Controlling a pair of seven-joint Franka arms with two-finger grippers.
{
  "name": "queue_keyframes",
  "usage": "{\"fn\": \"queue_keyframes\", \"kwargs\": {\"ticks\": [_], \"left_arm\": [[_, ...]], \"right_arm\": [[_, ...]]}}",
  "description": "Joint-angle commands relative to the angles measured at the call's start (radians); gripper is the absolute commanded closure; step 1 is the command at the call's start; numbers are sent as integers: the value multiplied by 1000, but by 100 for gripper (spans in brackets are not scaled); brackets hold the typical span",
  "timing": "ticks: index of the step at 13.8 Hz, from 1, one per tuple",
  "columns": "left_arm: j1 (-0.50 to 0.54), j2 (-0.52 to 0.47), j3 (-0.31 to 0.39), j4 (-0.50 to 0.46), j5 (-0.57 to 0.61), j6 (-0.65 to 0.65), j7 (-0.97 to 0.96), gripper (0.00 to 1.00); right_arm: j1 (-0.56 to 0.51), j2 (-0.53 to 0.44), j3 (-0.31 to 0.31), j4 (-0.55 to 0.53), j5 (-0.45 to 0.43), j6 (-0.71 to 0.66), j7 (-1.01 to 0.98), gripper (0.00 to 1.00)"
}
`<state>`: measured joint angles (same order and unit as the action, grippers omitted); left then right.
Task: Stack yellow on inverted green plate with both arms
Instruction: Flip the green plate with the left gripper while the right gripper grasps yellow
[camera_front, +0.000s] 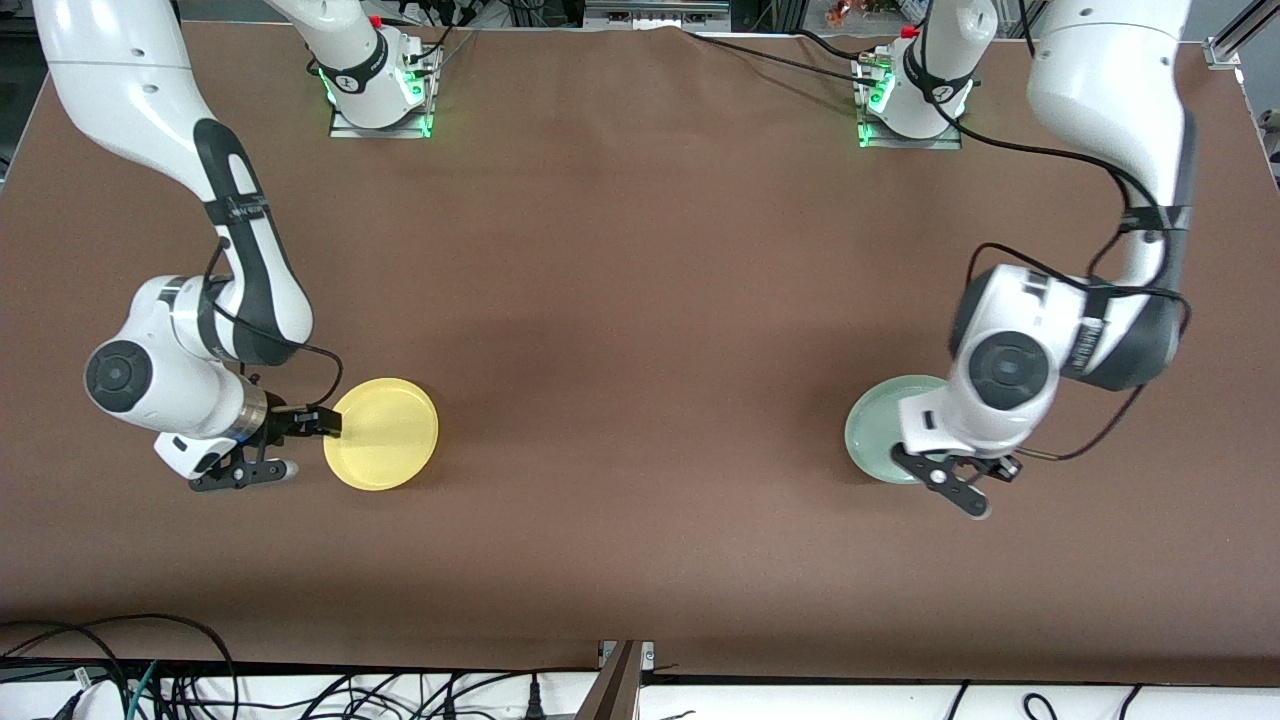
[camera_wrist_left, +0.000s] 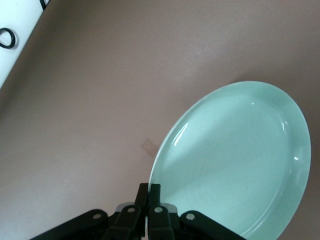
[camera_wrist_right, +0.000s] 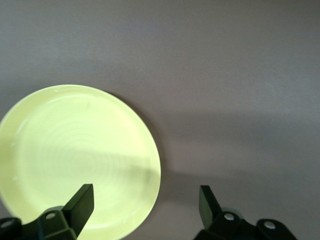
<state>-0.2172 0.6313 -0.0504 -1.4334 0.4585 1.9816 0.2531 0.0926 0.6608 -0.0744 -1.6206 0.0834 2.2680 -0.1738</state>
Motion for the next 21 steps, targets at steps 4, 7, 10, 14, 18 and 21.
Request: {"fn": "queue_keyframes", "kwargs": {"ticks": [4, 7, 10, 14, 18, 21], "left_arm": [[-292, 69, 24, 125, 307, -275, -389, 100], [-408, 96, 24, 133, 390, -346, -651, 100], [-513, 143, 24, 133, 465, -437, -794, 100], [-600, 209, 24, 133, 500, -530, -922, 100], [-691, 235, 20, 133, 482, -560, -1020, 100], [-699, 238, 12, 140, 376, -529, -1023, 89]], "right_arm": [[-33, 36, 7, -22, 22, 70, -64, 43], [-33, 48, 10, -57, 22, 140, -62, 46], [-33, 51, 11, -88, 22, 189, -62, 49], [-30, 51, 11, -84, 22, 186, -61, 74], [-31, 45, 11, -76, 22, 180, -62, 100], [-30, 37, 11, -67, 21, 170, -64, 100]]}}
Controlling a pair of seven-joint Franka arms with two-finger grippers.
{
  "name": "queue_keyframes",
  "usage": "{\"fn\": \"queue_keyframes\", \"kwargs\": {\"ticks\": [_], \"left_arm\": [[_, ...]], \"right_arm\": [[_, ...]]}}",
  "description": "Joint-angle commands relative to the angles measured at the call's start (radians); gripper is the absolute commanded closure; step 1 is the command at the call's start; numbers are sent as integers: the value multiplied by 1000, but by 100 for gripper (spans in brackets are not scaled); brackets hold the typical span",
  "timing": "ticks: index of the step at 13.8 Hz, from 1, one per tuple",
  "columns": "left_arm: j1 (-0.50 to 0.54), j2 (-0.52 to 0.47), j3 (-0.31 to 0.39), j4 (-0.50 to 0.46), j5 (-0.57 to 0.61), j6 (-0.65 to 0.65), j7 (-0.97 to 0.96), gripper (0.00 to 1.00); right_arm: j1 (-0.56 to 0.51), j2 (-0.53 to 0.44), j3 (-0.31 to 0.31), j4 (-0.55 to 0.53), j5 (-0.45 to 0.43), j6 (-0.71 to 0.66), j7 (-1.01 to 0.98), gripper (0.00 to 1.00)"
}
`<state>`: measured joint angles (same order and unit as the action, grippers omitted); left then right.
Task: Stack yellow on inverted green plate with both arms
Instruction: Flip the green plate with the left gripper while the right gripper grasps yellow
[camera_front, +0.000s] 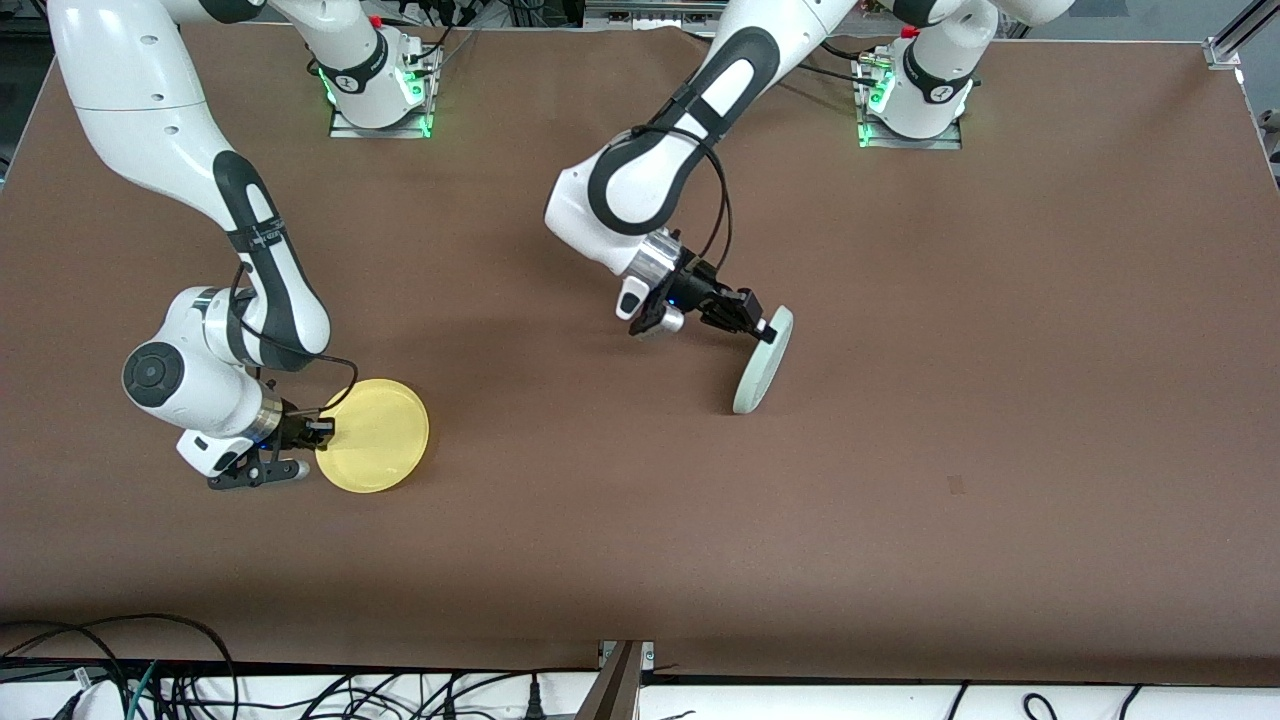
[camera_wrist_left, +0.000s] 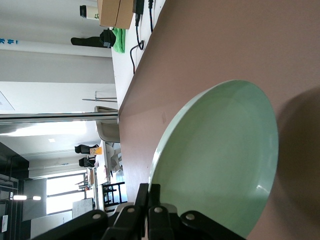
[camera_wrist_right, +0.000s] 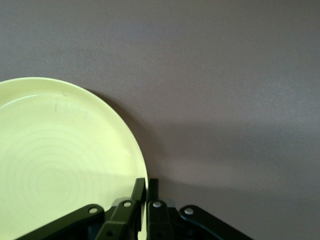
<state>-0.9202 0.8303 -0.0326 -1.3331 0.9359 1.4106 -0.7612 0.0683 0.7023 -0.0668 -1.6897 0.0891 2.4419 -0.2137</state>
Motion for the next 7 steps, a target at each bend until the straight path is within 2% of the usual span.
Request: {"fn": "queue_keyframes", "kwargs": {"ticks": [1, 3, 7], "left_arm": [[4, 33, -13, 40, -138, 82, -10, 1], [9, 32, -15, 87, -230, 137, -9, 0], [43, 24, -7, 173, -566, 261, -29, 0]], "right_arm": [[-5, -12, 4, 8, 15, -17, -26, 100], [-5, -29, 2, 22, 14, -59, -27, 100], [-7, -50, -4, 65, 12, -150, -33, 100]]}}
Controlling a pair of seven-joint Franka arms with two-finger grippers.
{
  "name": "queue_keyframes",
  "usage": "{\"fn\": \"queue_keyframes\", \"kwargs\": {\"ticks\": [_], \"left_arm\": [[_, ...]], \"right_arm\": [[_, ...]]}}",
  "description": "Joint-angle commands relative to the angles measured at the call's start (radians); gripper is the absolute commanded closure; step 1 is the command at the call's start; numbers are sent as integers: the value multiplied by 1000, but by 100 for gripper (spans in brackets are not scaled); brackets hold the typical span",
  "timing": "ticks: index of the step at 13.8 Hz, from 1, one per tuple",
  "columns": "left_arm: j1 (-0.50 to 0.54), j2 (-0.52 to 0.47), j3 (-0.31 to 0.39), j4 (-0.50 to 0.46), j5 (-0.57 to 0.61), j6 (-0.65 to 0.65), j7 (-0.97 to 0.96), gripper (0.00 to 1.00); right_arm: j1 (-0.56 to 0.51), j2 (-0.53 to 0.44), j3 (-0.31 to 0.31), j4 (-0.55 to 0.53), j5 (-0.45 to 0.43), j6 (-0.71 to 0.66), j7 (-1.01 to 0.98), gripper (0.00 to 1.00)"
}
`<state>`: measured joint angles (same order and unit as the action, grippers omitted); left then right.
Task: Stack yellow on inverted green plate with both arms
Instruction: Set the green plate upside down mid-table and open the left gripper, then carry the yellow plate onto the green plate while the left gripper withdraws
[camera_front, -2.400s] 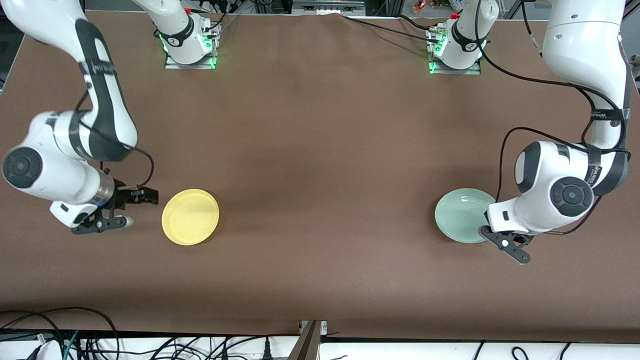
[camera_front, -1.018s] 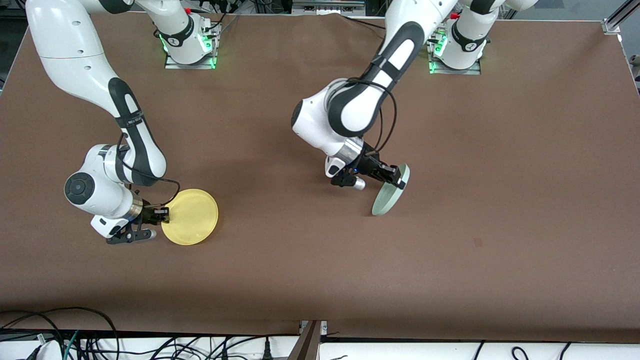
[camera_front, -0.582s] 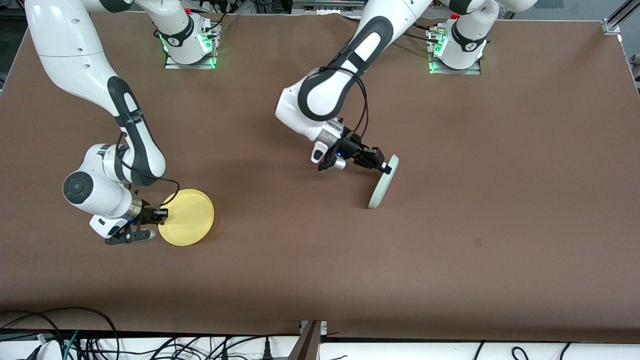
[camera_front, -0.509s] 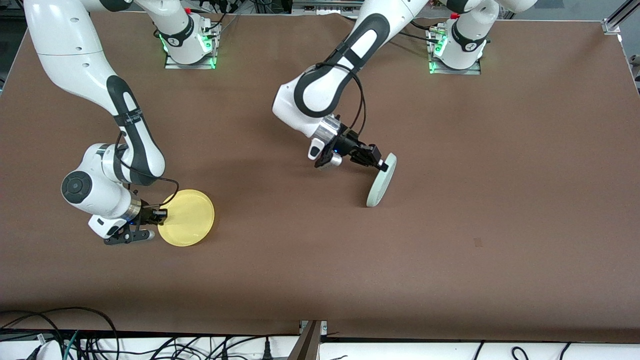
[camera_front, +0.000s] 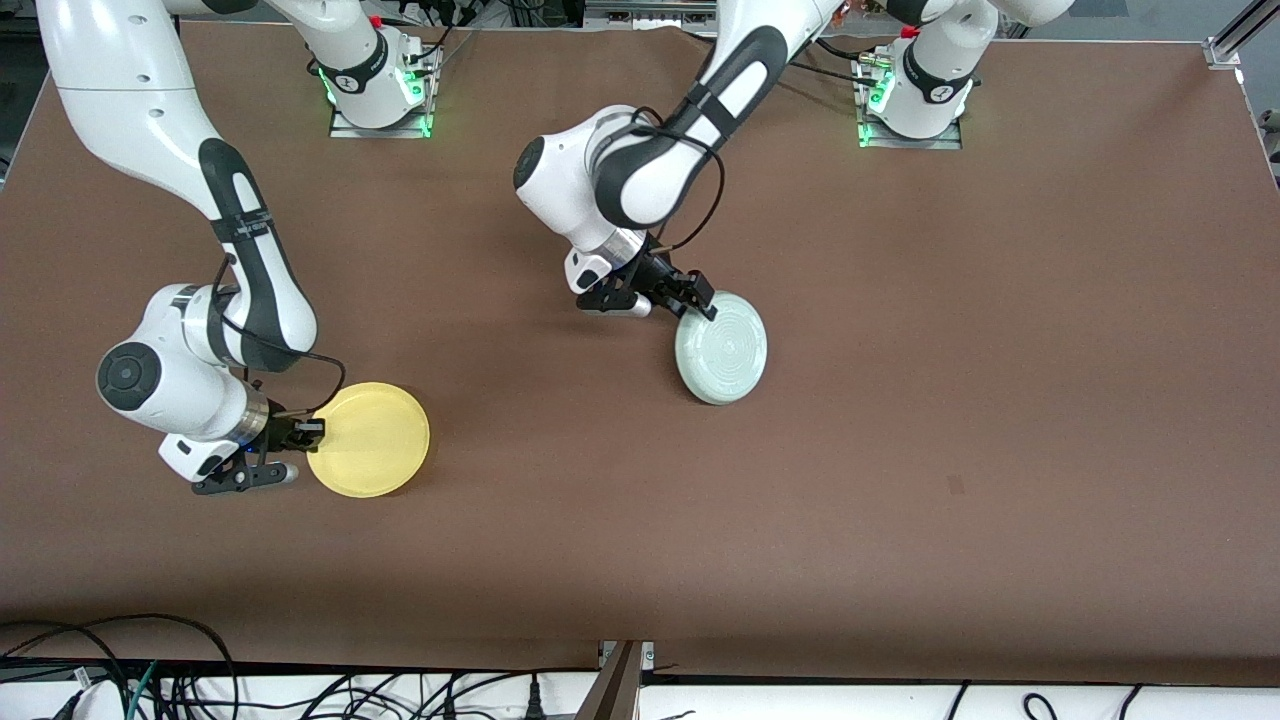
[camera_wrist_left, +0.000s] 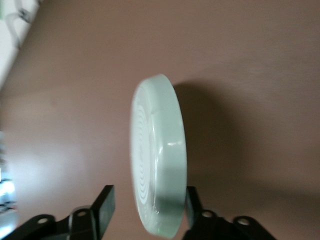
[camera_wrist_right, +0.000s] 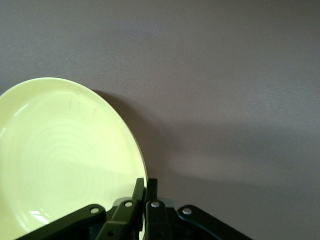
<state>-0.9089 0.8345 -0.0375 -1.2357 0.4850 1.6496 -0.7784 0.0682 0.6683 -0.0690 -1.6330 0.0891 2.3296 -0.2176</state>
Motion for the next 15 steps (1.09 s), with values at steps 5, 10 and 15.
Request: {"fn": "queue_keyframes", "kwargs": {"ticks": [5, 10, 15], "left_arm": [[175, -33, -10, 165, -350, 38, 8, 0], [485, -211, -10, 110, -352, -26, 280, 0], [706, -290, -8, 90, -345, -128, 690, 0]], "right_arm": [[-2, -29, 38, 117, 61, -188, -23, 100], [64, -22, 98, 113, 222, -184, 38, 100], [322, -16, 123, 110, 224, -29, 450, 100]]}}
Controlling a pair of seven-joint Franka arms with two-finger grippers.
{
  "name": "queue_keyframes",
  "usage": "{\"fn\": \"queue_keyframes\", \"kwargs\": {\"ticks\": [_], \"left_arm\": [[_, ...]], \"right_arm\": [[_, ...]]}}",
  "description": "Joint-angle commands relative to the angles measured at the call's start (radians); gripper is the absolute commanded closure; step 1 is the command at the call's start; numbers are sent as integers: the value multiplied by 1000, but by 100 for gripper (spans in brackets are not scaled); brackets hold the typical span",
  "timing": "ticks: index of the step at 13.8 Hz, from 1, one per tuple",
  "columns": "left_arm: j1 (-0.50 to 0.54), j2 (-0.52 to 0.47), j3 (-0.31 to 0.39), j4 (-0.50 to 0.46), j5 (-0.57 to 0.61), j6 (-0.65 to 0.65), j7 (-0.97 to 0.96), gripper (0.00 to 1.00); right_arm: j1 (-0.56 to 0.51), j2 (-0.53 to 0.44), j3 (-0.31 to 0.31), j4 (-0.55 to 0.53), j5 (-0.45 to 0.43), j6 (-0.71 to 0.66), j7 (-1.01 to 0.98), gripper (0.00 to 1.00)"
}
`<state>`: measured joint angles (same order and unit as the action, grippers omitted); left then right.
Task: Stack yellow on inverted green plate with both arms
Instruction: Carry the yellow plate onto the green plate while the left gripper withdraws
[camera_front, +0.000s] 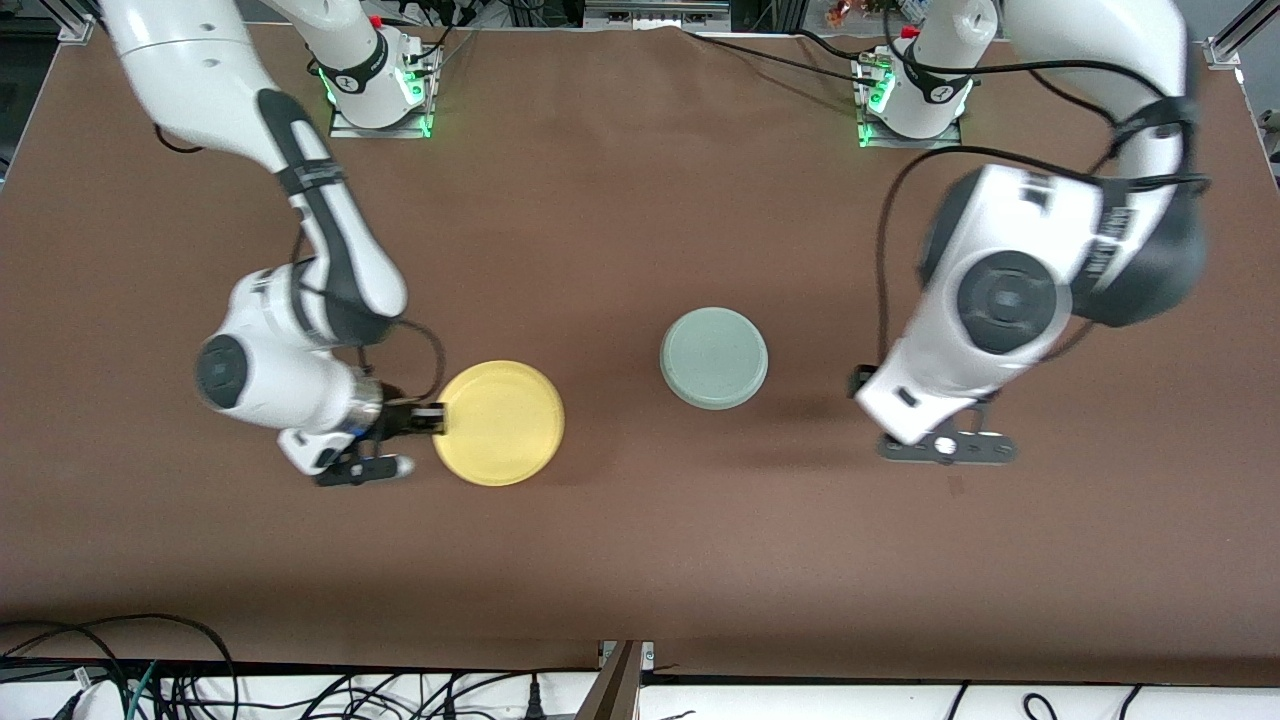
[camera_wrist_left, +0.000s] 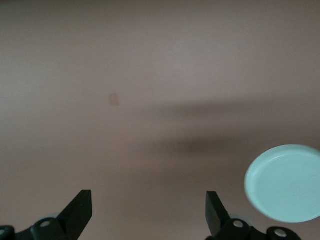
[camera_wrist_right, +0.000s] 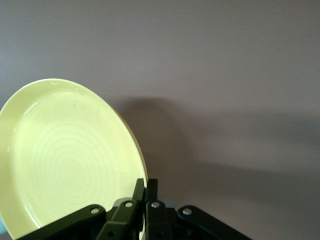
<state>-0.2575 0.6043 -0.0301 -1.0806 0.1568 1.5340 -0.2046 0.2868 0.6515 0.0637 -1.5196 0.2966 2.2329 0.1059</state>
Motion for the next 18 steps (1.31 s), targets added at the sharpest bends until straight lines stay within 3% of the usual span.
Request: {"fn": "queue_keyframes", "kwargs": {"ticks": [1, 5, 8, 11, 15, 18], "left_arm": [[70, -96, -16, -100, -13, -11, 161, 0], [118, -288, -14, -253, -10, -26, 174, 0], [145, -501, -5, -500, -17, 21, 179, 0], [188, -576, -5, -519, -75, 34, 279, 0], [225, -636, -5, -565, -65, 43, 286, 0], [299, -667, -7, -650, -112, 159, 286, 0]], "right_arm": [[164, 5, -10, -8, 16, 115, 206, 100], [363, 62, -12, -22, 12, 312, 418, 100], [422, 66, -13, -85, 10, 411, 462, 100], [443, 68, -13, -115, 12, 429, 463, 100], [457, 71, -12, -132, 15, 438, 469, 100], [482, 86, -12, -132, 15, 467, 517, 100]]}}
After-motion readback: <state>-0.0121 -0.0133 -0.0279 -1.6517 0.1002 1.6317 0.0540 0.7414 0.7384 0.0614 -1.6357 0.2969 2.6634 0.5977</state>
